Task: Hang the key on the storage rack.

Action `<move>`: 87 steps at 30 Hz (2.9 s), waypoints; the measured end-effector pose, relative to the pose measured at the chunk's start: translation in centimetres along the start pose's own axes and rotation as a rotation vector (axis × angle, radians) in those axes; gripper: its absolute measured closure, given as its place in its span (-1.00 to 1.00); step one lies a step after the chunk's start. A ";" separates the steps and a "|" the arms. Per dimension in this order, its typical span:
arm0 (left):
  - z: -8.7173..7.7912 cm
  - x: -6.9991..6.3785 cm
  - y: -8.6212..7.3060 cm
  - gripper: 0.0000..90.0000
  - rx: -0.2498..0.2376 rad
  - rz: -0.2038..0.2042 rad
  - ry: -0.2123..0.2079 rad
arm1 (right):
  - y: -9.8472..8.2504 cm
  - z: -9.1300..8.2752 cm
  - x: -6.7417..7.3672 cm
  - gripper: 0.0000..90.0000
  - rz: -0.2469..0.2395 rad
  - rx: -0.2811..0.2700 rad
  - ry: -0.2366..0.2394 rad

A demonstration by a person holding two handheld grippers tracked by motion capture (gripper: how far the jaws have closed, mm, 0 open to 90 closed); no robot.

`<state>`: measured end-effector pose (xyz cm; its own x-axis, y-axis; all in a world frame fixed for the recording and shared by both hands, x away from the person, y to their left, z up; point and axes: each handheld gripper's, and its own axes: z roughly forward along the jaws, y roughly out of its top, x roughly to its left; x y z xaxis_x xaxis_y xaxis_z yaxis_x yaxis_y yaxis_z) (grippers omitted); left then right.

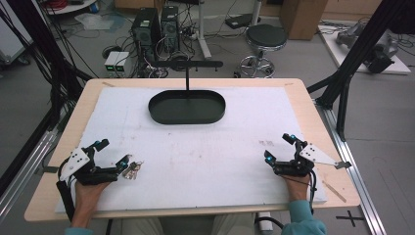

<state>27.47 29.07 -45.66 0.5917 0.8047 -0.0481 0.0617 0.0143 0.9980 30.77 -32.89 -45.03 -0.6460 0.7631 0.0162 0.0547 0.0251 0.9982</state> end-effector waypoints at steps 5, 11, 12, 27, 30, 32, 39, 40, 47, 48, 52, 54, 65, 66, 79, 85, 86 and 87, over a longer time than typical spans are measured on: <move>0.0 0.0 0.0 -0.96 -0.001 -0.010 0.002 | 0.0 0.0 0.1 -0.99 0.000 0.002 0.004; 0.0 0.1 0.0 -0.96 0.002 -0.014 0.005 | 0.0 0.0 0.2 -0.99 -0.004 0.001 -0.004; 0.0 0.1 0.0 -0.96 -0.001 -0.018 0.007 | 0.0 0.0 0.2 -0.99 -0.004 0.001 -0.004; 0.9 -0.5 6.4 -0.96 0.202 0.116 -0.146 | 0.0 -0.1 0.1 -0.99 -0.006 -0.006 -0.007; 1.3 -0.5 8.1 -0.96 0.241 0.144 -0.155 | 0.0 0.0 0.1 -0.99 -0.008 -0.011 -0.005; 1.8 -0.4 9.2 -0.96 0.301 0.150 -0.166 | 0.0 -0.1 0.1 -0.99 -0.008 -0.008 -0.008; 3.8 -0.3 11.3 -0.94 0.504 0.211 -0.249 | 0.0 -0.1 0.1 -0.99 -0.006 -0.010 -0.006; 4.1 -0.5 11.3 -0.92 0.536 0.215 -0.253 | 0.0 -0.1 0.1 -0.99 -0.007 -0.009 -0.008; 6.1 -1.0 11.2 -0.73 0.685 0.264 -0.296 | 0.0 -0.1 0.2 -0.99 -0.006 -0.008 -0.008; 6.3 -1.1 11.1 -0.73 0.691 0.255 -0.296 | 0.0 -0.1 0.1 -0.99 -0.009 -0.009 -0.008; 6.9 -1.1 10.6 -0.73 0.750 0.241 -0.291 | 0.0 -0.1 0.1 -0.99 -0.009 -0.009 -0.008; 7.1 -1.1 10.4 -0.73 0.783 0.249 -0.301 | 0.0 -0.1 0.1 -0.99 -0.010 -0.009 -0.008; 8.5 -1.7 8.8 -0.72 0.932 0.274 -0.317 | 0.0 -0.1 0.1 -0.99 -0.008 -0.009 -0.009; 8.6 -1.7 8.7 -0.71 0.942 0.278 -0.321 | 0.0 -0.1 0.1 -0.99 -0.007 -0.009 -0.008; 9.6 -2.2 7.5 -0.53 1.047 0.300 -0.323 | 0.0 -0.1 0.1 -0.99 -0.003 -0.008 -0.008; 9.8 -2.6 7.1 -0.40 1.088 0.313 -0.313 | 0.0 -0.1 0.1 -0.99 -0.006 -0.009 -0.009; 9.9 -2.6 7.0 -0.38 1.091 0.313 -0.309 | 0.0 -0.1 0.1 -0.99 -0.005 -0.010 -0.007; 9.9 -2.7 7.0 -0.29 1.101 0.312 -0.308 | 0.0 -0.1 0.1 -0.99 -0.005 -0.010 -0.007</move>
<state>34.30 21.14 -38.95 0.8633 0.5035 0.0329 0.4496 -0.7973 0.4027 30.61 -32.87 -45.06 -0.6410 0.7675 0.0104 0.0433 0.0226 0.9988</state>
